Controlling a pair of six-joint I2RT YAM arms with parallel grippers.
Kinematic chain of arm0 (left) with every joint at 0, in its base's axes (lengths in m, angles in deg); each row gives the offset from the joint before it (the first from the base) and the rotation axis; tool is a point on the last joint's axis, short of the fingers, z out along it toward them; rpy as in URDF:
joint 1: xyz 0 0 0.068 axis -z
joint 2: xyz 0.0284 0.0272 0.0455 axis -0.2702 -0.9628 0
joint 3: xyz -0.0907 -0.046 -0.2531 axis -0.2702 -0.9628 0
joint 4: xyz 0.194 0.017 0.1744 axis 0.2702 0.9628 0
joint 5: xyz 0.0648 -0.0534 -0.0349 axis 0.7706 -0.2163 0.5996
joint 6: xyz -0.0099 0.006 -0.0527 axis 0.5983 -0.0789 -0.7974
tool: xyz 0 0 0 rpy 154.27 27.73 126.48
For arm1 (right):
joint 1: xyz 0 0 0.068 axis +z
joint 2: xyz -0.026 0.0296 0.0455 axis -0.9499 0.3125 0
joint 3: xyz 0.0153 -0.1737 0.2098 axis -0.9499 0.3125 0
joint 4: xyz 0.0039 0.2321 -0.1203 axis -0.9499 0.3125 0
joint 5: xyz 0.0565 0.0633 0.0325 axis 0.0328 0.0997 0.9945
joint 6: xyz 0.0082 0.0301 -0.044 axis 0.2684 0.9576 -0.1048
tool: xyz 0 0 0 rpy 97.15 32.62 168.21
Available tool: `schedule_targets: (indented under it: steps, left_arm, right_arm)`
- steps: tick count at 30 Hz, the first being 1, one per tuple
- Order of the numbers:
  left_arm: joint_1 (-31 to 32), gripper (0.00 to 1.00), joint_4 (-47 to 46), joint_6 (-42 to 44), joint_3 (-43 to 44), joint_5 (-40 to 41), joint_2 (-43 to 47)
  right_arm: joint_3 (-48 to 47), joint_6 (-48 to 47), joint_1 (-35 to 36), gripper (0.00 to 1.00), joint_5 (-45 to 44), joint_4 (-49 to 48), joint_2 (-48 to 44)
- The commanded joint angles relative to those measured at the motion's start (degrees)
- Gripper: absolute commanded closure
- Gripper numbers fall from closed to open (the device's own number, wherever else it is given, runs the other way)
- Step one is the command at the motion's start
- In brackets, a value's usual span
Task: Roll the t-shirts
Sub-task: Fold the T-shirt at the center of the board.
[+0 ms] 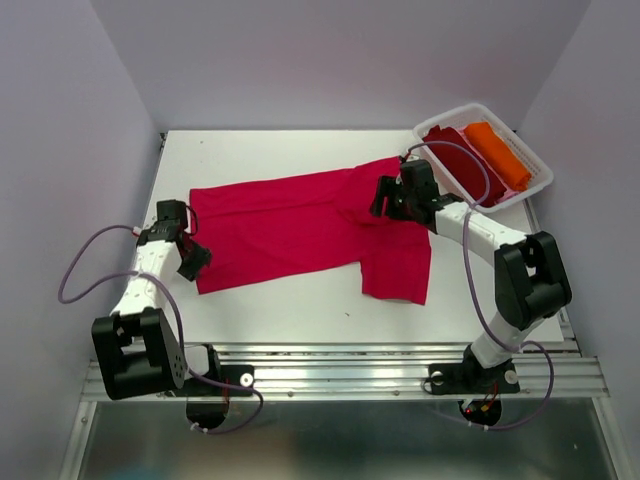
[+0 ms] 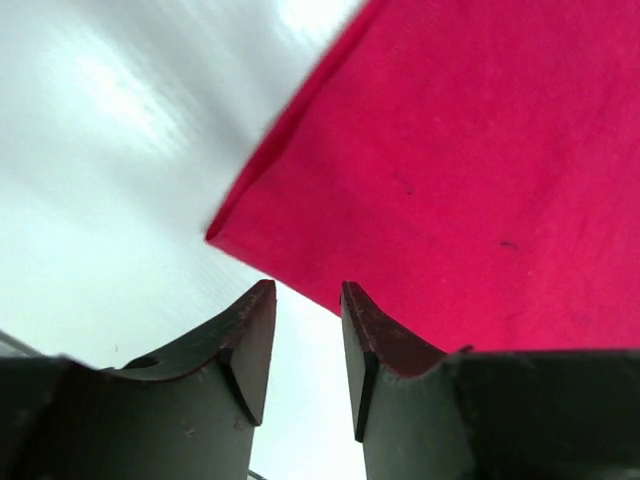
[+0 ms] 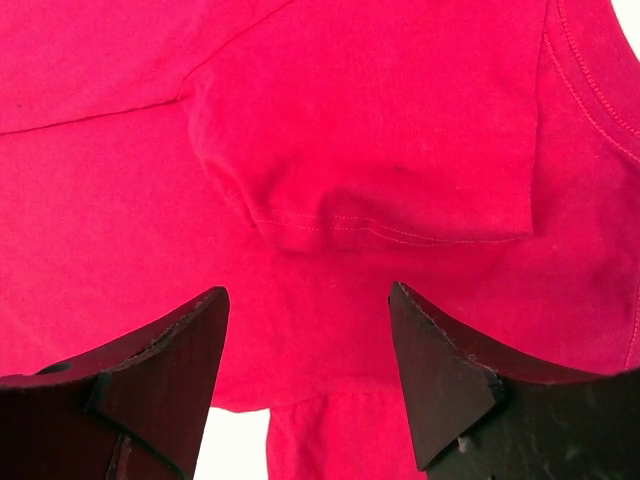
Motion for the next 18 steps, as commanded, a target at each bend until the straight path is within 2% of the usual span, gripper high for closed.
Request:
schedule_targets:
  steps: [1,4,7,10,11,18]
  left_arm:
    - [-2.62,0.56,3.64,-7.58,-1.64,4.49,5.74]
    - [-2.97,0.51,5.31,-7.51,-0.15,9.14,5.67]
    - [-2.97,0.45,5.23,-7.15,-0.50,9.07,3.29]
    - [-2.97,0.41,1.38,-6.71,-5.14,7.49,4.42]
    - [-2.89,0.37,-1.25,-6.28,-6.20,6.53,4.86]
    - [-2.80,0.36,-1.97,-6.27,-7.09,1.61,1.88]
  right_arm:
    - [-0.09,-0.54,-0.03,0.29,-0.38,-0.99,-3.04]
    - [-0.36,-0.10,-0.03,0.28,0.15,-0.99,-2.95]
    - [-0.53,-0.01,-0.03,0.28,0.15,-0.99,-2.78]
    - [-1.15,-0.37,-0.03,0.28,0.94,-0.99,-2.51]
    - [-1.15,-0.37,-0.03,0.28,0.86,-0.99,-2.51]
    - [-0.71,-0.45,-0.03,0.28,1.38,-0.64,-2.86]
